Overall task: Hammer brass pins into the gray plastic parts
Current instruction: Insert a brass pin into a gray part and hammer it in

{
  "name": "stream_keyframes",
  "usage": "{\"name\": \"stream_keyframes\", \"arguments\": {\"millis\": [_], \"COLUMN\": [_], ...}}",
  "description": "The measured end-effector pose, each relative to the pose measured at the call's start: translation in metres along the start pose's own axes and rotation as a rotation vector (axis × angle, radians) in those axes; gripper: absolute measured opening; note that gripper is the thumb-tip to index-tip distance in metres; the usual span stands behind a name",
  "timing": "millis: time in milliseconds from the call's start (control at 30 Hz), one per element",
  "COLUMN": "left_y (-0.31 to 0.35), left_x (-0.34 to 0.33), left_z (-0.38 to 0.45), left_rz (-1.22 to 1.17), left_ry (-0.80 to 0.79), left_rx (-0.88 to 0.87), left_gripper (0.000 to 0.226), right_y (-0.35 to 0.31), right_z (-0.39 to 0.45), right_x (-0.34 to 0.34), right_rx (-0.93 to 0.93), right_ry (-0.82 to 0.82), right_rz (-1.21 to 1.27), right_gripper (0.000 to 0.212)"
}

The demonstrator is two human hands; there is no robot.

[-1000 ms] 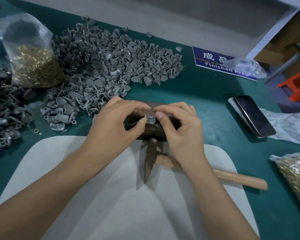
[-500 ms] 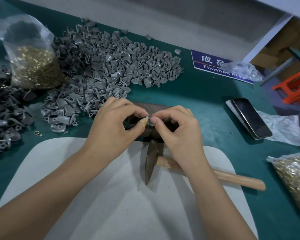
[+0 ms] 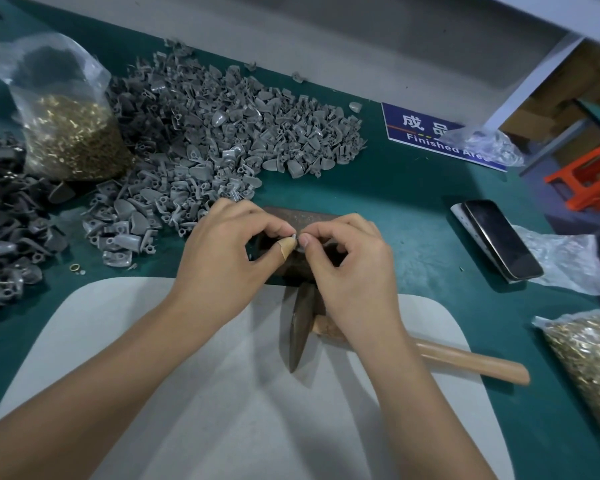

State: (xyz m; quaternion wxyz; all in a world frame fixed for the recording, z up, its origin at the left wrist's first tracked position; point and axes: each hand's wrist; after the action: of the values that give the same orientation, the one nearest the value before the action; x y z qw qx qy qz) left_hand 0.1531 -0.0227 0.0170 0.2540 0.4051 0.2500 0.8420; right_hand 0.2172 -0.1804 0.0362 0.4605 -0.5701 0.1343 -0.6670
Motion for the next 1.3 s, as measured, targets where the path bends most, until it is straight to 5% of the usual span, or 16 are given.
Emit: {"name": "stream_keyframes", "arguments": {"millis": [733,1300], "left_y": [-0.003,-0.003], "left_x": [-0.001,-0.002], "left_z": [-0.001,-0.001], "left_rz": [-0.067,-0.062], "left_ry": [-0.017,-0.011], "left_rx": [0.012,0.004], "left_gripper": [0.007,0.007], "right_y": [-0.002,-0.004], "right_z": [0.001,-0.004], "right_x": [0.001,0.01], "right_rx": [-0.17,-0.008], "right_ry": [-0.011,-0.037], "right_rz": [0.093,-0.102], "right_gripper": [0.008,0.011]}}
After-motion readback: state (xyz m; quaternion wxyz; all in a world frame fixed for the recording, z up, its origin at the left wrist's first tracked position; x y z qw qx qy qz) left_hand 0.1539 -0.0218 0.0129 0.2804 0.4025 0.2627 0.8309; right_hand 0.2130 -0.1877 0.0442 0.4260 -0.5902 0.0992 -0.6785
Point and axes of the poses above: each hand's wrist, its own z-axis towards the middle knuckle, its own x-axis out of the back of the hand, y = z × x, and after that the axes turned 7 degrees about -x, right-handed
